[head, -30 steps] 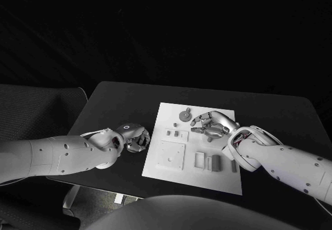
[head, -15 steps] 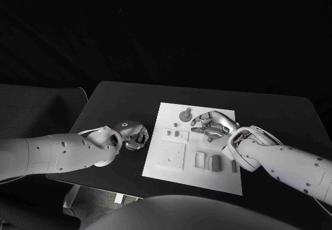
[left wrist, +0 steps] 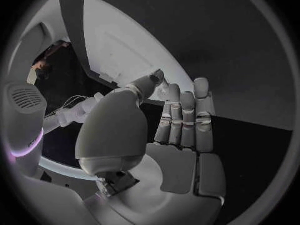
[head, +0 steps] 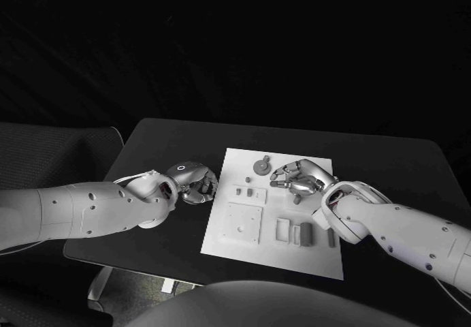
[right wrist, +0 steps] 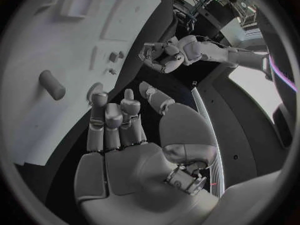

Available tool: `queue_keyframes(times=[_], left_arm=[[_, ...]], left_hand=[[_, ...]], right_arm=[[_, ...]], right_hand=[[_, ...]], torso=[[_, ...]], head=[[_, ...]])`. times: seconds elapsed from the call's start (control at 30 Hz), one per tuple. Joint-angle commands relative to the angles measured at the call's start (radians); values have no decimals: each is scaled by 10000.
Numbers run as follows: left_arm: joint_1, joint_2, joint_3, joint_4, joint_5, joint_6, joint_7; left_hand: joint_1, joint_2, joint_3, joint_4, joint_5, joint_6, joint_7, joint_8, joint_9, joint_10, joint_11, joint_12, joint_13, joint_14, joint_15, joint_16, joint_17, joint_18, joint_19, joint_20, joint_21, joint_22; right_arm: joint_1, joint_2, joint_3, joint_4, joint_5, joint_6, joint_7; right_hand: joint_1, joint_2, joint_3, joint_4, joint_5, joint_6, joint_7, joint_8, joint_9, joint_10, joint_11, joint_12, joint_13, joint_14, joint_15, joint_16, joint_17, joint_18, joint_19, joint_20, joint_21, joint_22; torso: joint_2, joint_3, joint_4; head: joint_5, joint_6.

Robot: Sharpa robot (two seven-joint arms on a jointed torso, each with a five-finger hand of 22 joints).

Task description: Assemble the parts on the task board

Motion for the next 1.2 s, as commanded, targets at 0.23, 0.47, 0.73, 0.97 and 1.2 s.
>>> queue_keyframes(times=[0.23,0.47,0.73,0.97,1.2], left_arm=[[664,190,4,488,186,-44,149],[1239,348,2,888,176,-7,113],[1459,514,0,1352,139,40,83],[1460,628,-1,1438,138,154,53],[1461,695,-3,1453,113,253,47]], left_hand=[[-48,-26,0,80,64,2,47,-1,10,-33,6,36,13,-54,-23,-17,-14,235,7,-55,65,224],[-30,-16,10,80,63,7,44,3,13,-32,3,38,14,-52,-25,-15,-14,241,9,-58,69,224],[-6,-11,18,72,63,12,40,8,15,-29,-1,42,15,-49,-29,-10,-14,246,11,-60,75,226],[12,2,25,67,63,14,39,10,16,-29,-3,45,16,-48,-31,-6,-13,248,12,-60,78,226],[30,20,30,58,61,11,39,10,16,-32,-3,45,16,-50,-31,-4,-13,250,10,-60,82,227]], right_arm=[[111,506,4,-444,3394,1354,-1097],[212,1023,7,-1014,4792,1812,-1965],[267,1398,10,-1358,5451,2199,-2473],[275,1403,39,-1345,5946,2580,-2019],[312,1260,239,-1120,6106,3267,-1850]], right_hand=[[-102,24,4,6,0,-148,197,60,-20,0,79,52,-16,21,-1,8,-10,120,51,-2,-85,7],[-108,-3,0,-8,-6,-170,202,56,-29,-28,84,49,-15,-2,3,-3,-12,120,26,4,-101,5],[-112,-49,3,-13,15,-210,215,46,-44,-68,97,51,-11,-35,14,-13,-13,120,-3,16,-120,2],[-592,-571,-521,-69,287,-734,399,-194,-169,-304,278,78,33,-202,176,-19,11,120,-166,103,-171,23],[-632,-635,-952,-171,194,-1130,558,-336,-239,-580,434,164,104,-405,337,13,54,120,-347,136,-224,46]], torso=[[1,8,9],[3,16,5],[6,20,19],[6,7,20],[5,1,21]], head=[[-221,330],[-404,528],[-538,610],[-585,618],[-583,625]])
